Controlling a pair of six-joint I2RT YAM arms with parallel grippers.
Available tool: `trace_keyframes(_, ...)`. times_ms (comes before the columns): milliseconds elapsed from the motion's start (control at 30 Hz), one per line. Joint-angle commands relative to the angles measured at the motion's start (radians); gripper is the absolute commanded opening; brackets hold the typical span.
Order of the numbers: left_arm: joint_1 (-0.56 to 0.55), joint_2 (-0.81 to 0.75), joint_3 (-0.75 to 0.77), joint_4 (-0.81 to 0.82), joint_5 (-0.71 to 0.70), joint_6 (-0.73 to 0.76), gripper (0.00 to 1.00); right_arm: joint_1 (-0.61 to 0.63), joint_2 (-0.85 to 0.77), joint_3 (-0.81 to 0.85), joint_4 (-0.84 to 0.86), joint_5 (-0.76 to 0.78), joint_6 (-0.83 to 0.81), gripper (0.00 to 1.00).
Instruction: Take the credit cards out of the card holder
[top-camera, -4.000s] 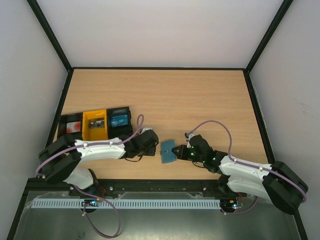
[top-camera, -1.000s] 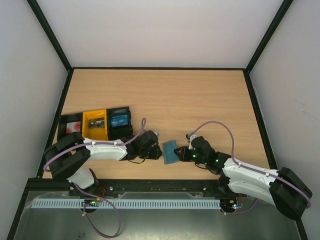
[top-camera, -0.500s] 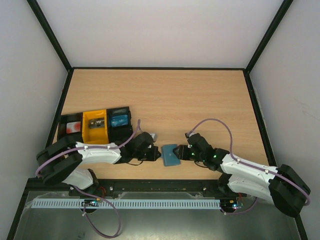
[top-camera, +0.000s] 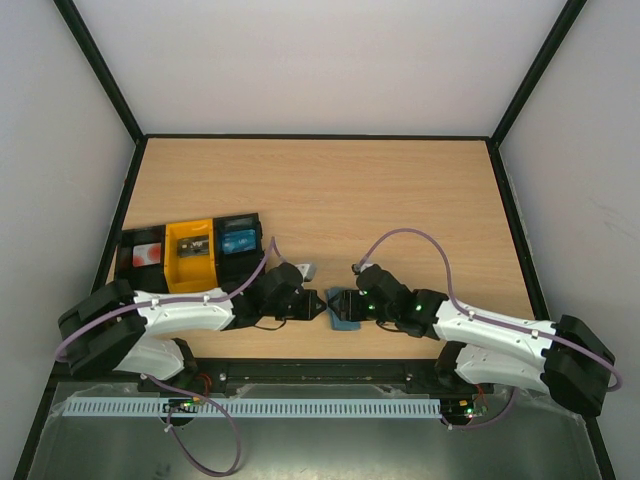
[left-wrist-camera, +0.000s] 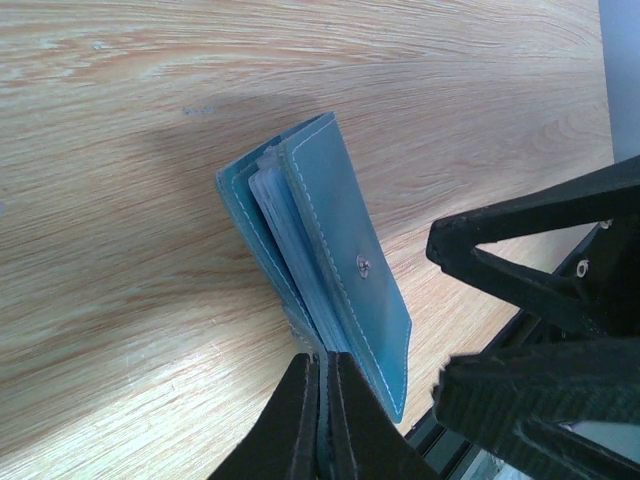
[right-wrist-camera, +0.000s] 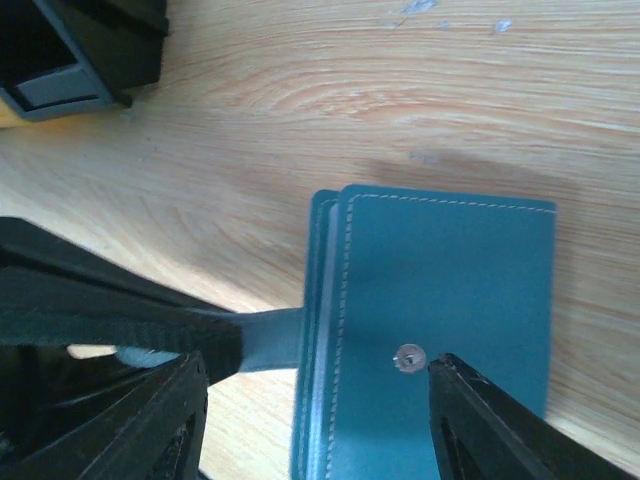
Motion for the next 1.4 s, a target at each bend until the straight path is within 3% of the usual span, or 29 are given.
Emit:
trace_keyframes(0,-0.009,-0.037,0.025,-0.021,-0.011,0.008,0.03,0.009,0.026,0.022,-0.074,0.078,-0.004,0.59)
trace_keyframes(200,-0.011,-0.049,0.025,-0.029,-0.011,0.009,0.03,0.011,0.054,0.008,-0.014,0.013,-0.004,0.6)
trace_keyframes(467,-0.018,-0.059,0.024,-0.034,-0.014,0.015,0.03,0.015,0.11,-0.004,-0.01,0.043,-0.011,0.61)
trace_keyframes(1367,-0.017,-0.147,-0.029,-0.18,-0.124,0.035,0.03,0.015,0.023,0.019,-0.2,0.301,0.07,0.54)
